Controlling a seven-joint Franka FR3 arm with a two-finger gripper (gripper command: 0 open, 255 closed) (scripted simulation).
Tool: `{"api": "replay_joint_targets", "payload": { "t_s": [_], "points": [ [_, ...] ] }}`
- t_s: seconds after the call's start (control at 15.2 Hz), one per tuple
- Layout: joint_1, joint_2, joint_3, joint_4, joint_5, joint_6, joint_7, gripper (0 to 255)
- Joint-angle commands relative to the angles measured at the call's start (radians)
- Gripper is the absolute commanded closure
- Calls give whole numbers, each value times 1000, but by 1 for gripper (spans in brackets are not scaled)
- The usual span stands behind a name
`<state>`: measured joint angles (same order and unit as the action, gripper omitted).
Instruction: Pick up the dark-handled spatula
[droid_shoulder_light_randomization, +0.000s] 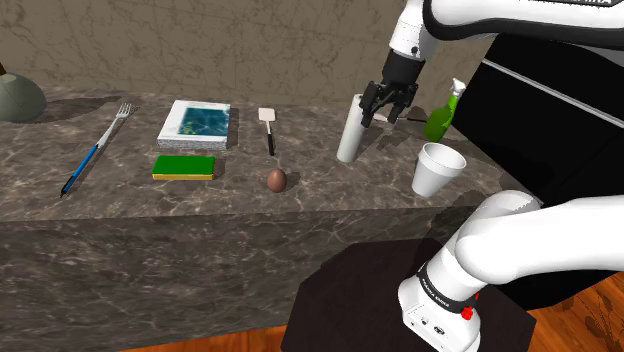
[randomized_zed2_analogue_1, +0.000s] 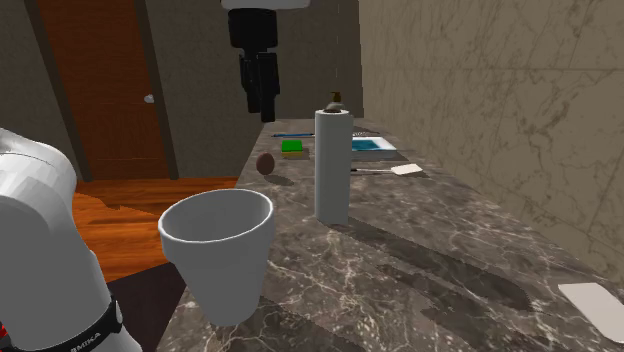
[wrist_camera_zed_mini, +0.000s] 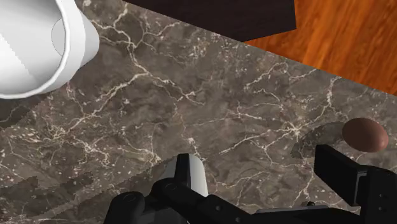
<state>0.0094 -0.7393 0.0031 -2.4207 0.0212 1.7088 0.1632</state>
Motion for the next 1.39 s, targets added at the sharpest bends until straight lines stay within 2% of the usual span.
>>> {"api": "replay_joint_targets", "payload": {
  "t_s": [0.0,0.66,1.32],
  "points": [
    [0,0,0,0,0,0,0,0],
    [-10,407,81,206,29,174,181,0],
    [-9,824,112,546,-1,223,353,0]
  ]
}}
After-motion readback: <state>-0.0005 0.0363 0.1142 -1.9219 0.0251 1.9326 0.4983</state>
